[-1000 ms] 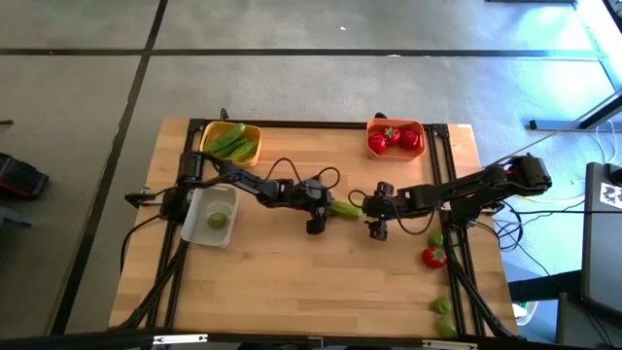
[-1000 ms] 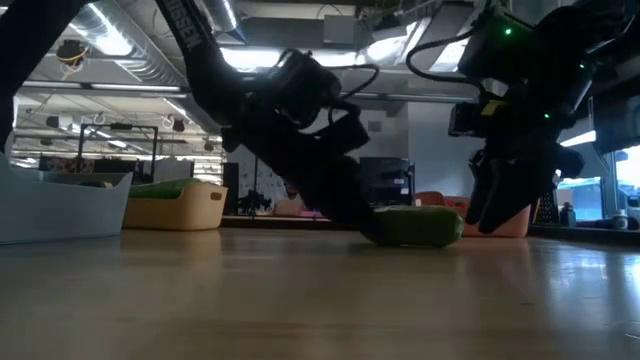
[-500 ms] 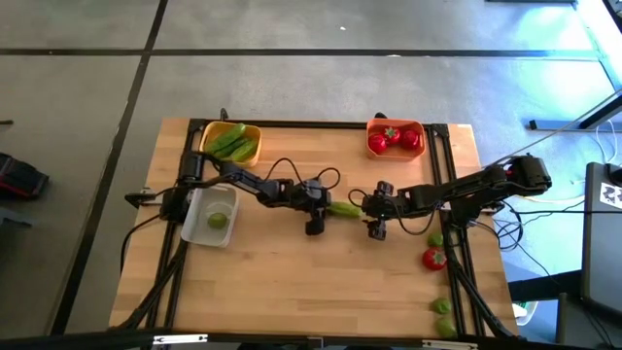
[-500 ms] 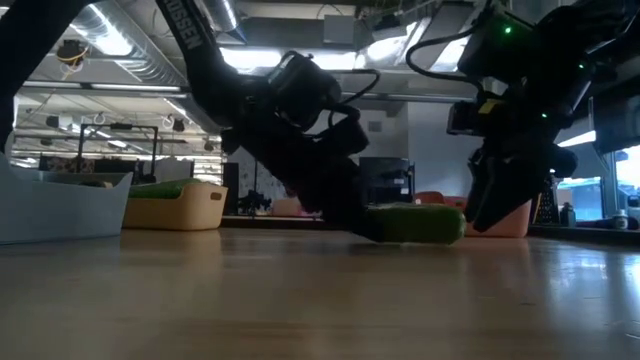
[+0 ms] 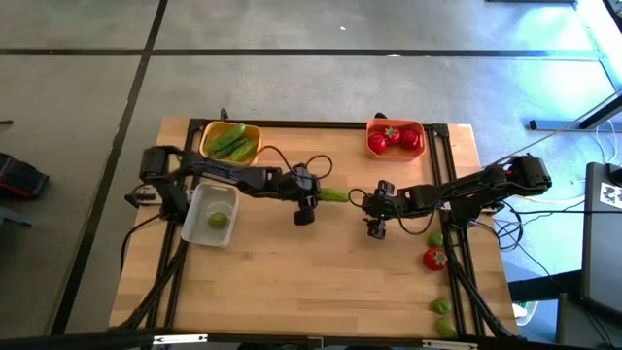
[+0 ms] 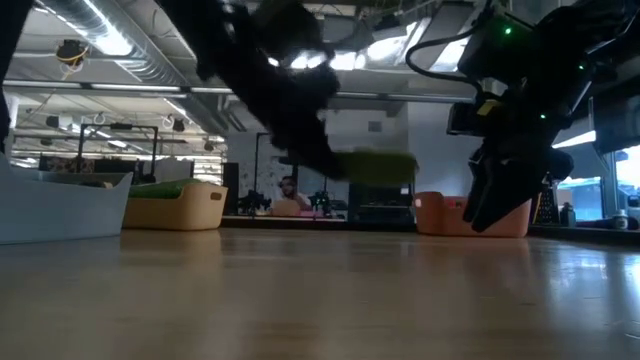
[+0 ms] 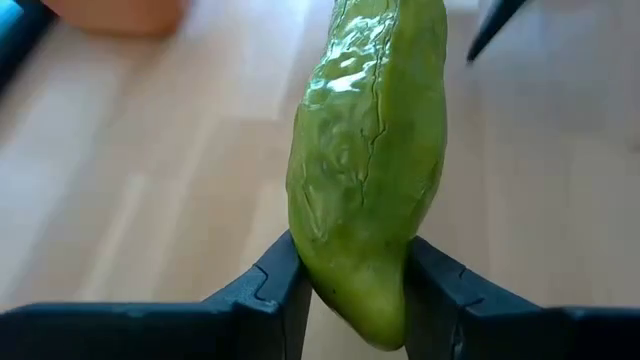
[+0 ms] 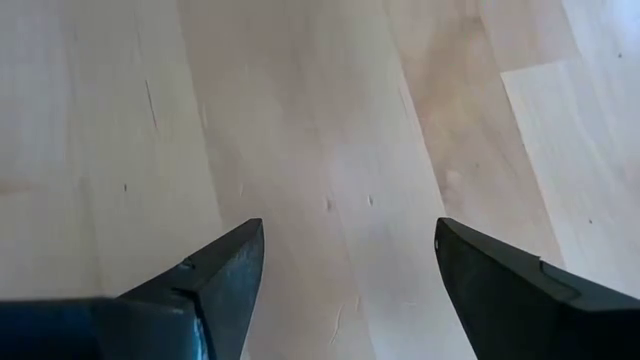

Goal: Sort produce into baskets
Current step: Put the green cucumber into the yellow bin

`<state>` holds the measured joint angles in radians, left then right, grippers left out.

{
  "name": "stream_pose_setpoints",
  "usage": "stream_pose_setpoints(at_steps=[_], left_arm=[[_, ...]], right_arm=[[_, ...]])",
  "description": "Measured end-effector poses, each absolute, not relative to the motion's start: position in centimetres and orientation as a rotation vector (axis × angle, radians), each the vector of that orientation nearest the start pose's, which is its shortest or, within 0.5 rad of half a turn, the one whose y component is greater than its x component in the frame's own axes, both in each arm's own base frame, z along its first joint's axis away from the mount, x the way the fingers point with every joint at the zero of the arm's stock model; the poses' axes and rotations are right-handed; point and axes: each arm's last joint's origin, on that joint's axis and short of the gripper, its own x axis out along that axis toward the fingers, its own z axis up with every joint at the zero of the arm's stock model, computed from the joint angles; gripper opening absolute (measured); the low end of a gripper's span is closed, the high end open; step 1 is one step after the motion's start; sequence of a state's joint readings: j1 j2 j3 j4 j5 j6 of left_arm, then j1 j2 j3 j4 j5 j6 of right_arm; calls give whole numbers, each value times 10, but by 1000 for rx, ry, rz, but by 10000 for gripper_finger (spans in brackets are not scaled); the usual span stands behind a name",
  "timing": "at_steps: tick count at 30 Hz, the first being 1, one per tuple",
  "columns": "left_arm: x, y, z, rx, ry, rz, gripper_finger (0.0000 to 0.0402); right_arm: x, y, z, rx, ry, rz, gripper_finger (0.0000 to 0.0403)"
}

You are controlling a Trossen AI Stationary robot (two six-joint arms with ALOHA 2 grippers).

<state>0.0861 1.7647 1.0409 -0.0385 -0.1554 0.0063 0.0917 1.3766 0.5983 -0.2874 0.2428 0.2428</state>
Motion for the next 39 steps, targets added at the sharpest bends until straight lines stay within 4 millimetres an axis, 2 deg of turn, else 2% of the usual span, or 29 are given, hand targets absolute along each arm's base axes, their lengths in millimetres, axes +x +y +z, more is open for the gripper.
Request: stream_pose_setpoints(at_steps=[6,9,14,19,27,32,39], left_arm=[[331,44,230,27,721,337,116],[310,50,246,21,711,405,116],[271,58,256,-20,692,511,117],[233,67,248,-72,681,619,117],[183,79,217,-163,702,834,117],[164,86,195,-213,740,1000,117],[149,95,177,-230,790,1094,117]], right_arm=[[232,14,149,42,1026,-262,282],[232,14,150,42,1024,-262,282],[232,14,150,49,1023,-266,282],[232,14,150,50,1019,-266,282],[233,14,150,51,1005,-268,282],[235,14,151,52,987,-271,282],[236,14,152,45,974,-264,282]])
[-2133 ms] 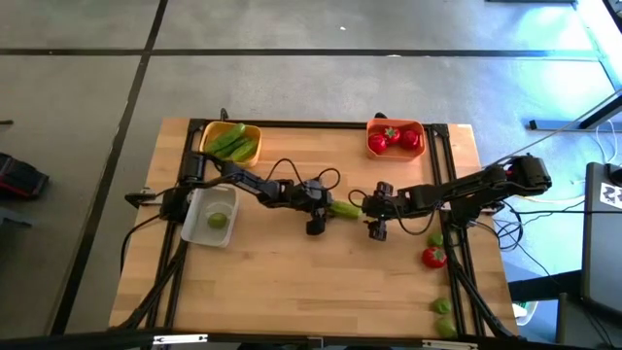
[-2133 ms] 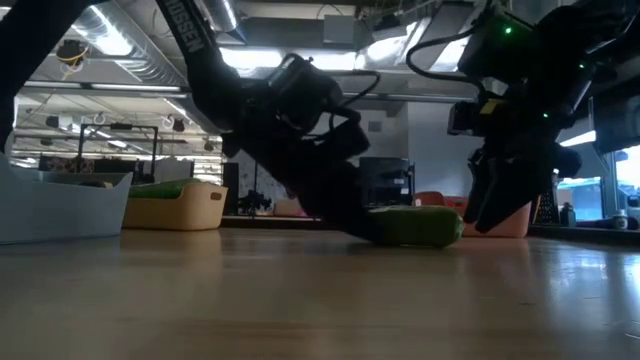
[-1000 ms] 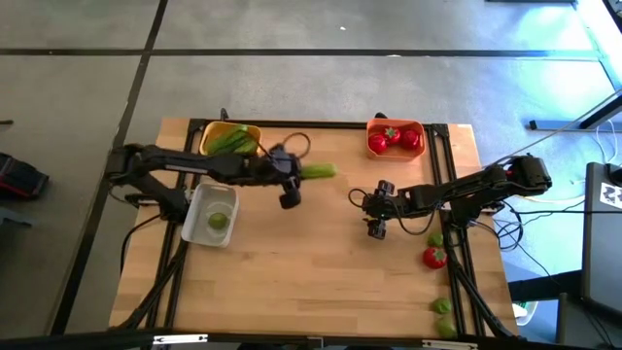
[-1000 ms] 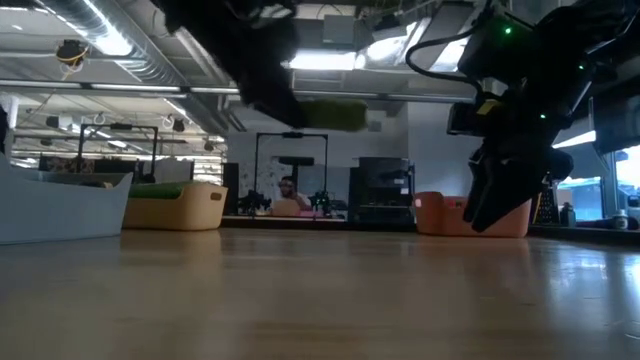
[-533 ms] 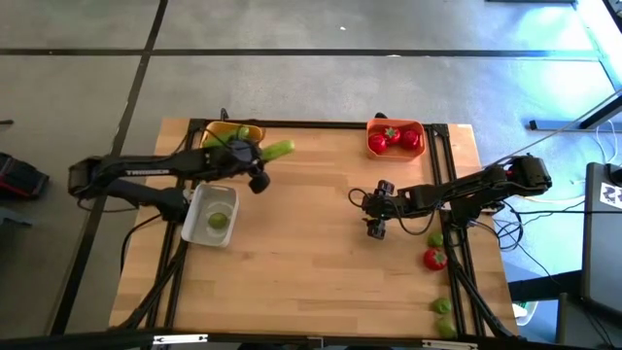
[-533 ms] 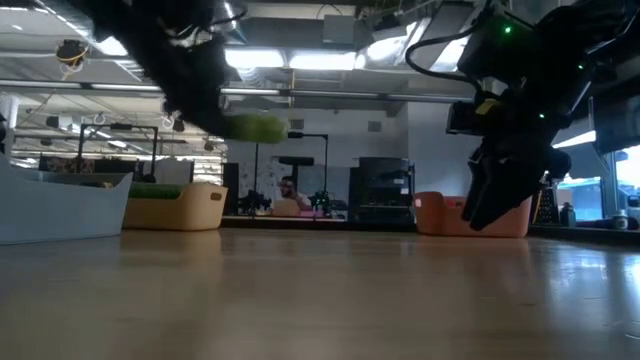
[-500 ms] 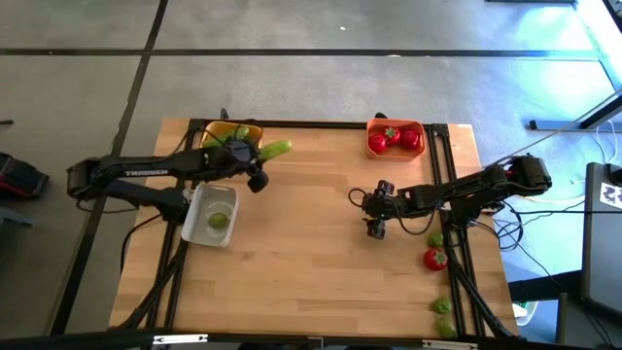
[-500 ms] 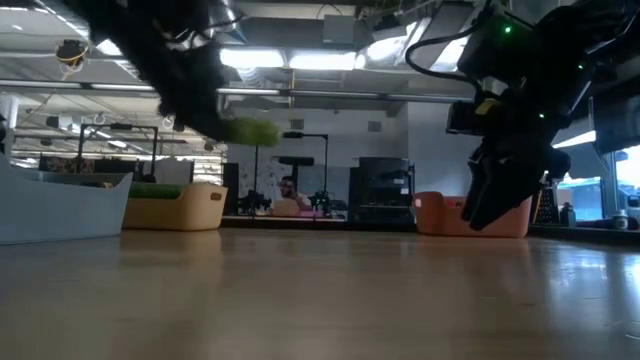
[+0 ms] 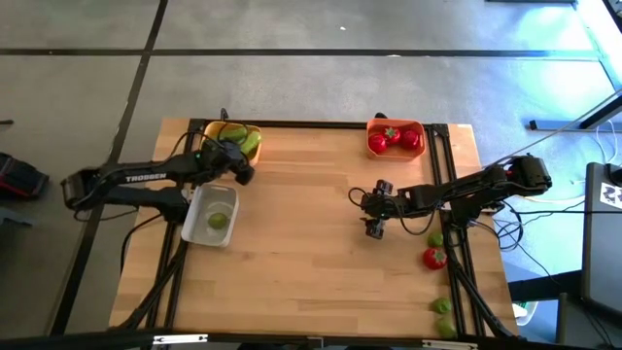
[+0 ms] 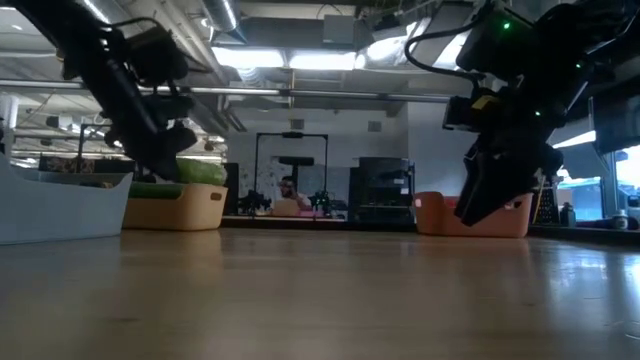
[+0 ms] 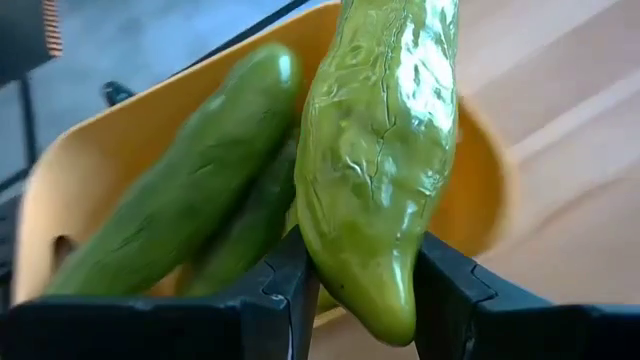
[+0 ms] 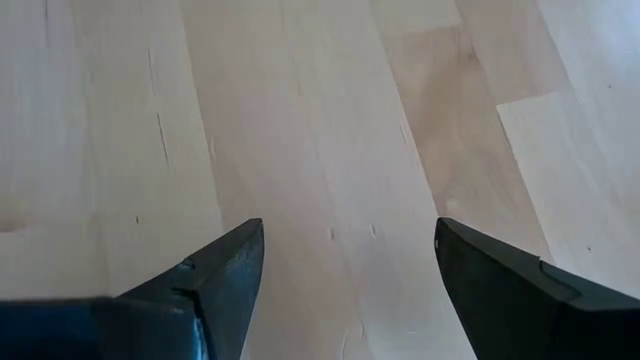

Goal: Sort produce into baskets
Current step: Put the green cucumber into the yellow bin

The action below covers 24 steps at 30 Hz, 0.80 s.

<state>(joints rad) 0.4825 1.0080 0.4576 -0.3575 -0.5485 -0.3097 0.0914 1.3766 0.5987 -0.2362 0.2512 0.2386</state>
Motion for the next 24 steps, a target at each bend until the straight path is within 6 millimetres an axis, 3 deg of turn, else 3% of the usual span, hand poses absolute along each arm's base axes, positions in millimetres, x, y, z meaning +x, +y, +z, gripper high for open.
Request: stream_pose_setpoints(at_steps=[11,20,24], left_arm=[[138,105,169,-221,822,1175,124],[136,110,171,-200,820,1181,221],[138,107,170,-222,833,1116,246]], right_arm=[[236,14,152,37,970,-271,282],[236,14,152,33,971,-269,282],[236,14,152,33,971,-269,282]])
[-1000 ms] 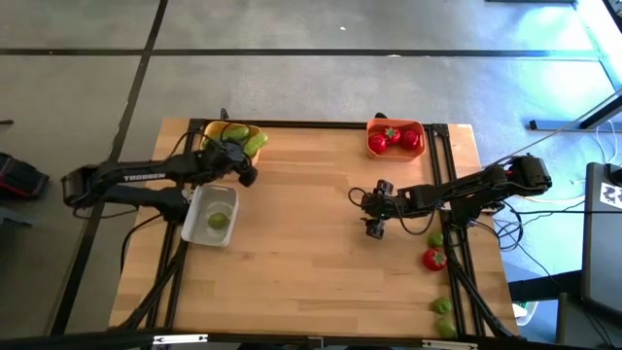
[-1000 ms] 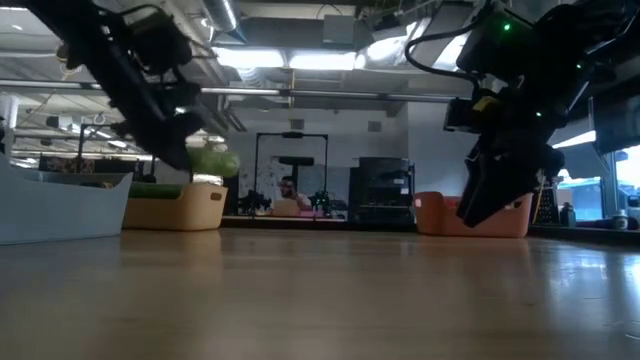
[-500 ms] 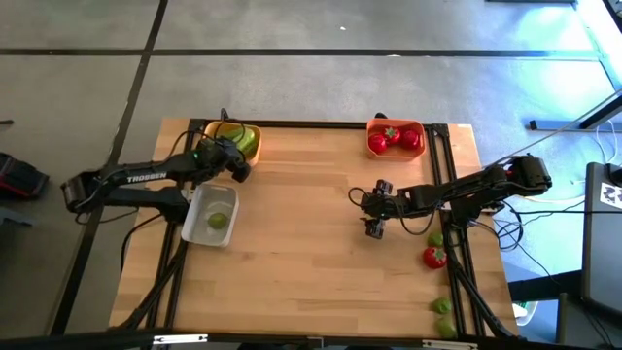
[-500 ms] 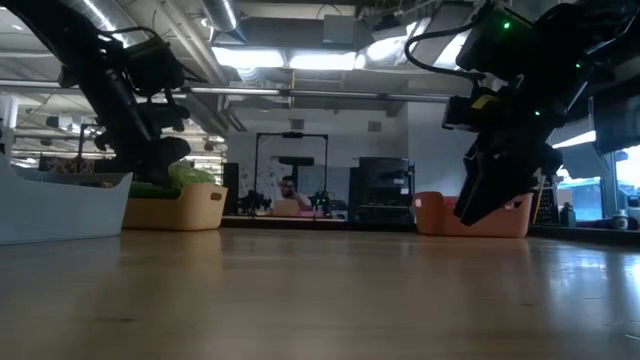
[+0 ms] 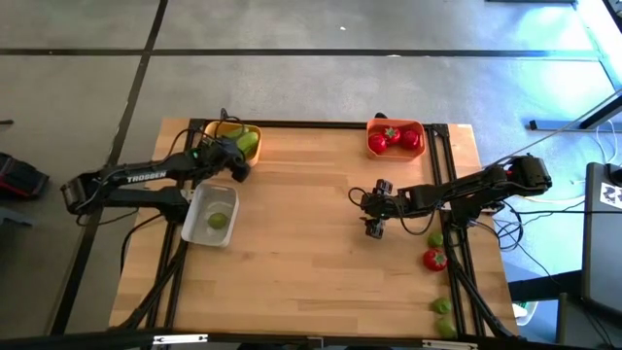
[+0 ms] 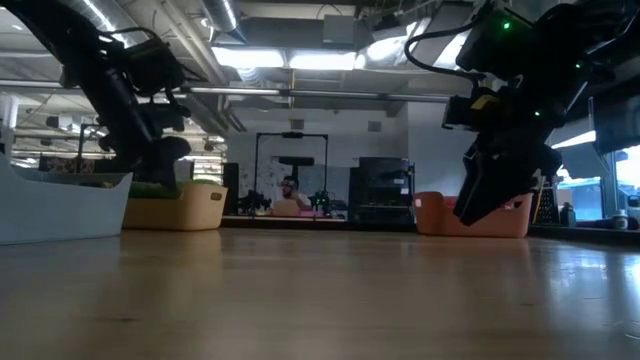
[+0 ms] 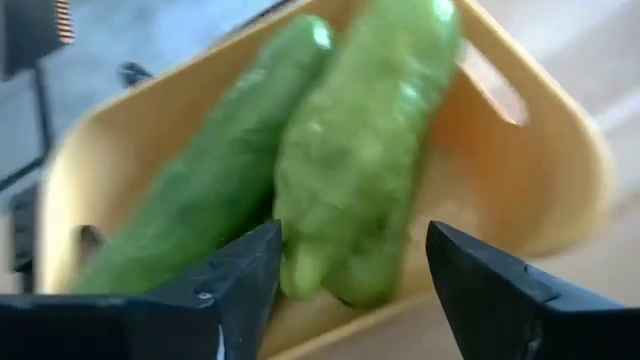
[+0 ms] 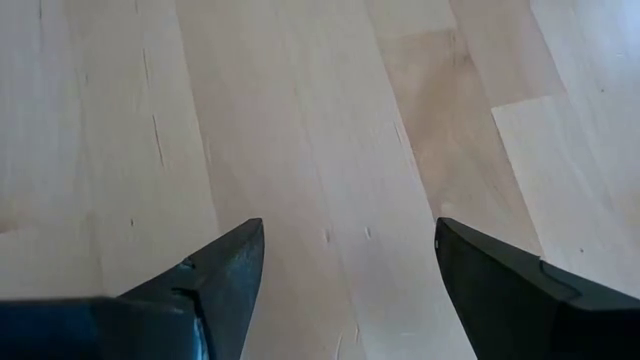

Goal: Sort produce into baskets
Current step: Put the green cucumber into the yellow bin, then put the red tomato into the orange bin

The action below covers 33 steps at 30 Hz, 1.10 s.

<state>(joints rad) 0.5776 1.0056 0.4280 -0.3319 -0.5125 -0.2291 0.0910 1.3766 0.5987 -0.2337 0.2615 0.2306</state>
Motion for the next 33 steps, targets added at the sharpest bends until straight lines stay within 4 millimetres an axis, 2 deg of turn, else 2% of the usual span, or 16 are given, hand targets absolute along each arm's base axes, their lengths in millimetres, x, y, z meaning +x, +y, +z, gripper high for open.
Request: stream_pose_setpoints(at_steps=[7,13,22,28,33], left_arm=[[144,100,190,-321,902,1000,251],[163,88,211,-357,828,801,251],[184,60,218,-302,737,629,251],[186,45,211,-293,745,564,251],[189,36,202,-309,694,554,251]], right_arm=[[237,14,153,35,963,-268,282],[238,15,156,36,987,-259,282],[245,23,204,97,1196,-169,282],[232,50,231,98,1352,-134,282],[218,71,242,92,1440,-171,282]])
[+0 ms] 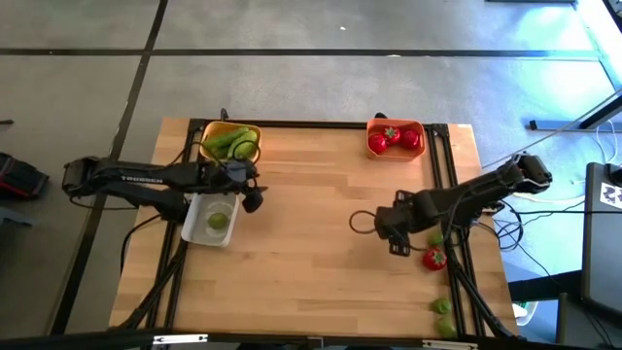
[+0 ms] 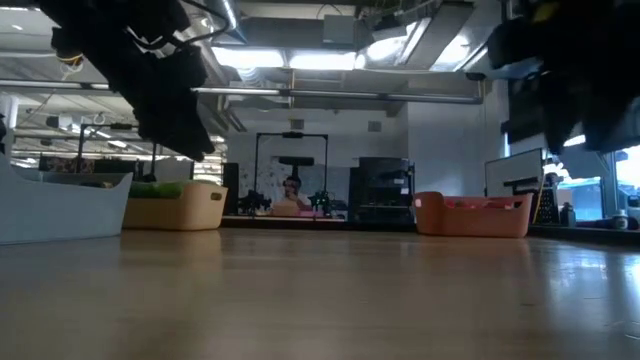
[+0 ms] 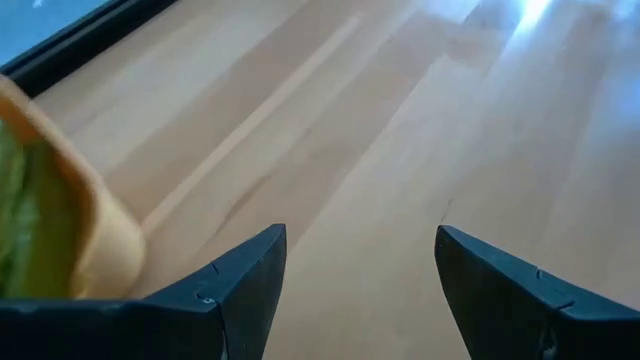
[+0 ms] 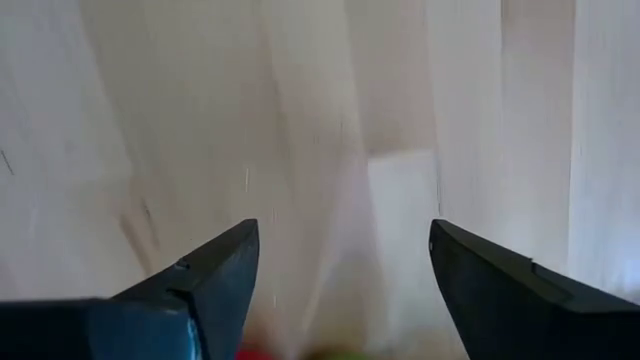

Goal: Sort produce into baskets
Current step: Put the red tomato into the orange bin

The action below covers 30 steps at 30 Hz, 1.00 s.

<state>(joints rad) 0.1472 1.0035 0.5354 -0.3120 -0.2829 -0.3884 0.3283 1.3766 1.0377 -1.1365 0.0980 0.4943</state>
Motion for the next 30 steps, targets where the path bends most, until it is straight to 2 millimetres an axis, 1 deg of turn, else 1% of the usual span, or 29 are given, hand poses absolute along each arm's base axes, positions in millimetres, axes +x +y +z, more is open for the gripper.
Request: stream_pose_setpoints(at_steps=[5,10,15,18,21,25,27,30], left_arm=[[193,29,198,-307,619,506,251],[195,24,200,-306,589,480,251],[197,22,202,-303,568,464,251],[198,22,203,-299,553,458,251],[198,22,204,-293,544,454,251],[198,22,204,-293,544,454,251],[198,22,204,-294,546,454,251],[198,22,204,-298,545,456,251]], right_arm=[[202,88,242,120,1524,-215,282],[193,108,242,200,1586,-126,282],[183,119,242,272,1651,-130,284],[173,127,243,269,1705,-152,304],[163,135,243,236,1730,-166,342],[154,146,243,183,1732,-115,390],[153,149,243,206,1728,-114,395],[153,154,243,273,1721,-141,383]])
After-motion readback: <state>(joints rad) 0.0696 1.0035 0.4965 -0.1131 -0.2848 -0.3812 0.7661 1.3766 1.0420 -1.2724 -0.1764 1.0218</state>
